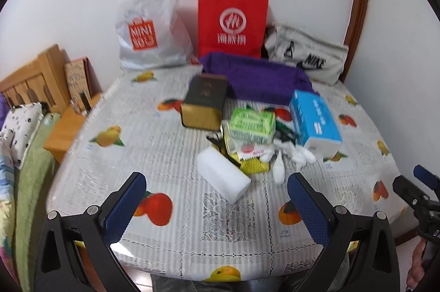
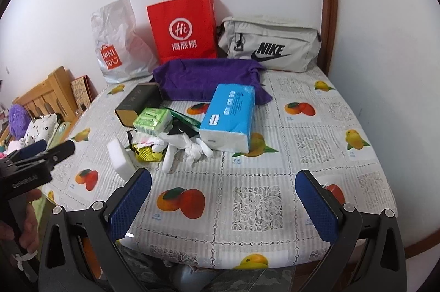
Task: Organize soft objects
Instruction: 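Reach the left gripper to the white sponge block and close on it, then grasp the green wet-wipe pack with the right gripper while the left gripper holds the sponge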
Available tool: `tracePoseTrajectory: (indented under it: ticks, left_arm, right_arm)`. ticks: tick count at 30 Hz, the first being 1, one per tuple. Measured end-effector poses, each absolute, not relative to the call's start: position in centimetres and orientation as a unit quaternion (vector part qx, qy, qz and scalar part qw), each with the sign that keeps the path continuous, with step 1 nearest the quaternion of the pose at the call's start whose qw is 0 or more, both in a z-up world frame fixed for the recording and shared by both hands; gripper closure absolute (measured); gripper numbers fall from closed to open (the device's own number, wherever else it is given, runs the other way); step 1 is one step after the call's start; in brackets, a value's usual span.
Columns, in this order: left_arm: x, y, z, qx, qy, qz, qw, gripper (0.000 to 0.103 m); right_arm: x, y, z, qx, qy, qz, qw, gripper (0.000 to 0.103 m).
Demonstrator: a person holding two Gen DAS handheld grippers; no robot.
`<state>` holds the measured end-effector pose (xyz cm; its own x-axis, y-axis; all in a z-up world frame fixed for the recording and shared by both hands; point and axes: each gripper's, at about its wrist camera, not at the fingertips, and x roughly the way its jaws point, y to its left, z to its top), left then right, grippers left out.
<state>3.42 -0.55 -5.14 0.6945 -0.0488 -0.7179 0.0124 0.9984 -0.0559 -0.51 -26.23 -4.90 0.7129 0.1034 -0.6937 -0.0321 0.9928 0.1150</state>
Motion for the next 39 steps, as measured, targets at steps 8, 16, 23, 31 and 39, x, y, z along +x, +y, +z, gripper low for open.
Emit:
tracePoseTrajectory:
  ticks: [8, 16, 23, 31, 39]
  left_arm:
    - [6.9, -2.1, -9.9, -0.017, 0.438, -0.03, 0.898, 0.0]
    - [10.4, -2.8, -14.0, -0.013, 0.472, -0.01, 0.881, 0.0]
    - [11.6, -2.2, -15.1, -0.019, 0.47, -0.003, 0.882, 0.03]
    - [12.1, -0.8, -15.1, -0.027, 0.466, -0.026, 0.884, 0.049]
    - [11.9, 2.4, -13.7, -0.027, 0.454, 0.003, 0.891, 0.049]
  right_arm:
    - [2.3, -26.7, -7.9, 0.058, 0.403, 0.036, 0.913, 0.0]
    - [4.9, -27.2, -11.0, 0.063, 0.437, 0.035, 0.897, 0.0]
    - [6.4, -26.7, -12.4, 0.067, 0.447, 0.052, 0.891, 0.0]
    - [8.3, -24.2, -12.7, 0.053, 0.444, 0.084, 0.89, 0.0]
    - [10.5, -21.3, -11.4, 0.023, 0.417, 0.122, 0.9, 0.0]
